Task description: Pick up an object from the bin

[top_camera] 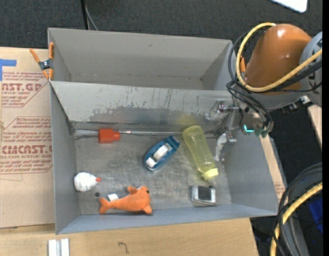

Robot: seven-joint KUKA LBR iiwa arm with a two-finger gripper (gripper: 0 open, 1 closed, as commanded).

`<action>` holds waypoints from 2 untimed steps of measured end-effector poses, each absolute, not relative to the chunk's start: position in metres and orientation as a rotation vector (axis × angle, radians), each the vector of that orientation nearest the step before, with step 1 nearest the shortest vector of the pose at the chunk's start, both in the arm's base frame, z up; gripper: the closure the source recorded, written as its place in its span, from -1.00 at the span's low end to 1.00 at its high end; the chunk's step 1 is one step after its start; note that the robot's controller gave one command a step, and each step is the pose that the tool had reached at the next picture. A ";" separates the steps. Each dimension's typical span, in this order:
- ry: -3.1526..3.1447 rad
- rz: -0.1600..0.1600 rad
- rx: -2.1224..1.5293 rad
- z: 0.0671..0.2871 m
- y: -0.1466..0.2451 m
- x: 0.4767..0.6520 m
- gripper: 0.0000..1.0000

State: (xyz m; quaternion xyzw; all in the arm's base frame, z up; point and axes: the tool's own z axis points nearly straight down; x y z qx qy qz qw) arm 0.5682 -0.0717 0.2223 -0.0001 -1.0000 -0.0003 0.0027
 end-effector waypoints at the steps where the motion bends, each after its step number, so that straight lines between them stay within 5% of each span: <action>1: -3.144 0.001 0.001 0.227 -0.071 0.570 -1.00; 2: -3.138 0.001 0.225 0.184 -0.084 0.550 -1.00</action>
Offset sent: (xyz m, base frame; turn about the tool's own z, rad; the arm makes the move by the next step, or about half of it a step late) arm -0.0712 -0.0470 -0.1523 -0.5102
